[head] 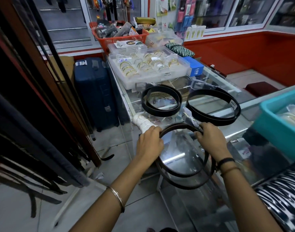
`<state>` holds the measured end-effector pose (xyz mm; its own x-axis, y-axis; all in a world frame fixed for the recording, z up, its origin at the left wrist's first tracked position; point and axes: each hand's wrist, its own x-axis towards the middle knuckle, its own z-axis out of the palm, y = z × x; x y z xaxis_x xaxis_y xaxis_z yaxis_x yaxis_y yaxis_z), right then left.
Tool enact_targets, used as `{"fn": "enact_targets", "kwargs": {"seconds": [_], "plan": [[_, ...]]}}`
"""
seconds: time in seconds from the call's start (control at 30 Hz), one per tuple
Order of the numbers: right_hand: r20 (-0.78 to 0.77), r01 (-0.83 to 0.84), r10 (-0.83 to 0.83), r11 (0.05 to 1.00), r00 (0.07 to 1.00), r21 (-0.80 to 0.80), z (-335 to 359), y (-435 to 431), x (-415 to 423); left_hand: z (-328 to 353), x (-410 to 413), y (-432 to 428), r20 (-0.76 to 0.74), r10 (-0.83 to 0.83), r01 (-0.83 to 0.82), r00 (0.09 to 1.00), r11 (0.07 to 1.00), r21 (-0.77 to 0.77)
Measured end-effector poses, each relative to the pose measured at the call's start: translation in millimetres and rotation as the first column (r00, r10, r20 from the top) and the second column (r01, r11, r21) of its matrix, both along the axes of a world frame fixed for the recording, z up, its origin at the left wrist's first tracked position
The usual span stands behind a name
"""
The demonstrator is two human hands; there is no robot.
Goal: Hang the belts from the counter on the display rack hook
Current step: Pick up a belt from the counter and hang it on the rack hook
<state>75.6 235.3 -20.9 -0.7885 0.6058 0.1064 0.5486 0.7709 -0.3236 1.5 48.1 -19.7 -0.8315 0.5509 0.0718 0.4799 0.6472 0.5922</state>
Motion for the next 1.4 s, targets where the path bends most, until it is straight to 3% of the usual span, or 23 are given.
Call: {"fn": "enact_targets", "kwargs": {"seconds": [0.23,0.4,0.53,0.7,0.83,0.93,1.07,1.27,1.4], "plan": [[-0.337,-0.209,0.155,0.97,0.929,-0.128,35.6,-52.7,-11.3,18.5,-12.7,-62.9,-0.101,0.153,-0.134,0.983,0.976,0.174],[-0.606,-0.455,0.192,0.833,0.772,-0.315,68.4,-120.2,-34.4,38.0,-20.7,-121.8,-0.164,0.268,-0.219,0.949,0.938,0.267],[-0.751,-0.59,0.177,0.739,0.636,-0.325,90.1,-184.6,-54.9,53.8,-28.1,-170.0,-0.244,0.366,-0.305,0.898,0.918,0.255],[-0.816,-0.708,0.284,0.677,0.502,-0.2,116.5,-270.4,-76.0,94.5,-36.8,-227.5,-0.153,0.373,-0.229,0.915,0.793,0.565],[-0.834,-0.804,0.392,0.586,0.389,-0.1,135.5,-340.2,-90.0,139.6,-28.6,-273.6,-0.009,0.345,-0.208,0.939,0.587,0.783],[-0.851,-0.852,0.415,0.519,0.322,-0.069,151.6,-381.3,-98.0,162.8,-25.7,-307.6,0.051,0.374,-0.228,0.926,0.446,0.866],[-0.893,-0.911,0.392,0.411,0.221,-0.045,179.2,-424.6,-113.9,191.7,-33.1,-352.7,0.045,0.378,-0.189,0.925,0.353,0.916],[-0.94,-0.928,0.335,0.365,0.065,0.066,227.2,-491.3,-145.1,242.6,-51.8,-407.9,-0.108,0.48,-0.064,0.871,0.327,0.943],[-0.955,-0.941,0.293,0.31,-0.042,0.136,267.8,-532.6,-163.6,278.1,-60.2,-442.3,-0.306,0.572,0.029,0.761,0.442,0.897]]}}
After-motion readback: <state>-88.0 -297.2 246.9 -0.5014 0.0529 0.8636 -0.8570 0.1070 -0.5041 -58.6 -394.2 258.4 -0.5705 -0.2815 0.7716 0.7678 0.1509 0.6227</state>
